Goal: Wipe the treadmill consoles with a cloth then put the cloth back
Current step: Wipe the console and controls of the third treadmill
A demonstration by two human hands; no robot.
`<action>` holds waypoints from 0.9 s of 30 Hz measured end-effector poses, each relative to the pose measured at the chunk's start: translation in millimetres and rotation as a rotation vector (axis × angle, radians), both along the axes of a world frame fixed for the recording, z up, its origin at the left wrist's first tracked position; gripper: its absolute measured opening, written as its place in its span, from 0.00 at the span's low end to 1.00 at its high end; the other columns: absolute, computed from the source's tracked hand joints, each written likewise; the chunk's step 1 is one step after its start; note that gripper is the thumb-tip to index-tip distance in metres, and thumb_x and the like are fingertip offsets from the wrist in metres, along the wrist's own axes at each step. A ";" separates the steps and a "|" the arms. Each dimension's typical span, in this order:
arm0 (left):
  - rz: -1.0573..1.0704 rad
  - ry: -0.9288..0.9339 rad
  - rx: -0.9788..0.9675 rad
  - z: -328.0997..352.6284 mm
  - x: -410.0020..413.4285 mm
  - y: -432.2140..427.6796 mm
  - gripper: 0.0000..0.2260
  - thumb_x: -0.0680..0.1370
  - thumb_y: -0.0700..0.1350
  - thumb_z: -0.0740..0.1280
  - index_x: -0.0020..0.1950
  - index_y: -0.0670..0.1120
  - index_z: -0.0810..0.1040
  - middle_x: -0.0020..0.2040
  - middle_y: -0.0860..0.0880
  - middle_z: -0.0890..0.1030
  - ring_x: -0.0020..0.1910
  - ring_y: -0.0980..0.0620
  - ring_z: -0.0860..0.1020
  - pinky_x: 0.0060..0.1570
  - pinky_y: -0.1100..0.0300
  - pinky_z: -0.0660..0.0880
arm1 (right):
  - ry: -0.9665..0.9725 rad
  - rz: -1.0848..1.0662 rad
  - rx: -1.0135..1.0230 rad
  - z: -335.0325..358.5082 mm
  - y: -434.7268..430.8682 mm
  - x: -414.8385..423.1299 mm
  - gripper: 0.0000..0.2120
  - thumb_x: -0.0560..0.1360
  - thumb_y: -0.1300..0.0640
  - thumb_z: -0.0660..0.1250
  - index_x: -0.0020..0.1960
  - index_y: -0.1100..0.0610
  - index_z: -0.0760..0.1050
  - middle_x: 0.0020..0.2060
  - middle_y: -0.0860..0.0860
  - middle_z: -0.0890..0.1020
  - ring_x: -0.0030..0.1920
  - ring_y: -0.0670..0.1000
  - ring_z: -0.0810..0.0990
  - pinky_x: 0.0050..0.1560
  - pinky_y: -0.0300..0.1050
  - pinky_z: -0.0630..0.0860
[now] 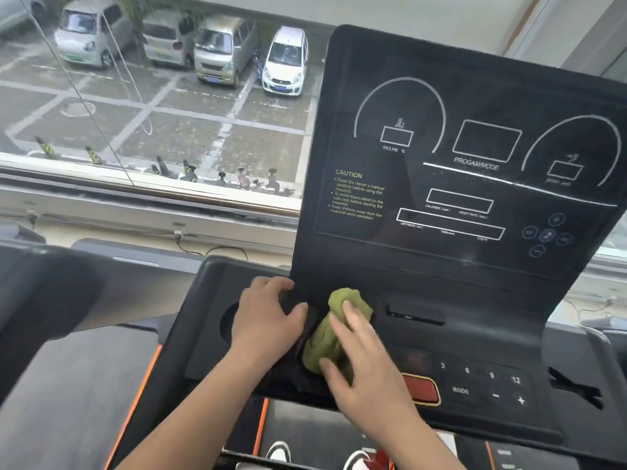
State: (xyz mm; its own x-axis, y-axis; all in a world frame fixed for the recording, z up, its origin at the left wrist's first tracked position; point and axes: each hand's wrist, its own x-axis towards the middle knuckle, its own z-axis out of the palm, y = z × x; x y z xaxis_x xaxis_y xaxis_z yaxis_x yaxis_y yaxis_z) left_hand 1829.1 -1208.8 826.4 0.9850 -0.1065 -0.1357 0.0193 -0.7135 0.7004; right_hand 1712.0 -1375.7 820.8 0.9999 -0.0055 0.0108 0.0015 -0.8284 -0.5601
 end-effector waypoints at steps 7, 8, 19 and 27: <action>-0.089 -0.027 -0.092 -41.8 -29.0 19.2 0.16 0.77 0.38 0.69 0.64 0.49 0.81 0.61 0.56 0.77 0.62 0.52 0.76 0.64 0.55 0.74 | -0.098 0.049 -0.325 -21.2 9.1 44.1 0.24 0.76 0.41 0.65 0.71 0.46 0.74 0.81 0.51 0.65 0.82 0.55 0.60 0.77 0.55 0.67; -0.074 -0.049 -0.089 -43.1 -32.2 20.9 0.16 0.77 0.38 0.68 0.63 0.49 0.81 0.61 0.57 0.77 0.62 0.53 0.75 0.63 0.57 0.73 | -0.144 0.027 -0.360 -18.3 1.5 52.1 0.19 0.75 0.44 0.70 0.64 0.48 0.77 0.76 0.52 0.71 0.77 0.57 0.68 0.71 0.56 0.75; 0.127 -0.119 -0.202 -44.1 -43.7 45.7 0.21 0.73 0.29 0.65 0.56 0.51 0.83 0.53 0.61 0.79 0.52 0.57 0.78 0.56 0.58 0.77 | -0.163 -0.122 -0.150 -31.5 57.9 57.8 0.18 0.73 0.38 0.70 0.59 0.43 0.79 0.69 0.46 0.76 0.70 0.52 0.71 0.63 0.50 0.78; 0.124 -0.156 -0.226 -37.6 -40.8 36.5 0.22 0.73 0.27 0.63 0.56 0.50 0.82 0.53 0.58 0.79 0.50 0.57 0.79 0.54 0.60 0.75 | -0.061 0.092 -0.109 -12.9 24.9 38.2 0.16 0.70 0.37 0.70 0.54 0.44 0.77 0.61 0.37 0.76 0.66 0.46 0.74 0.58 0.45 0.78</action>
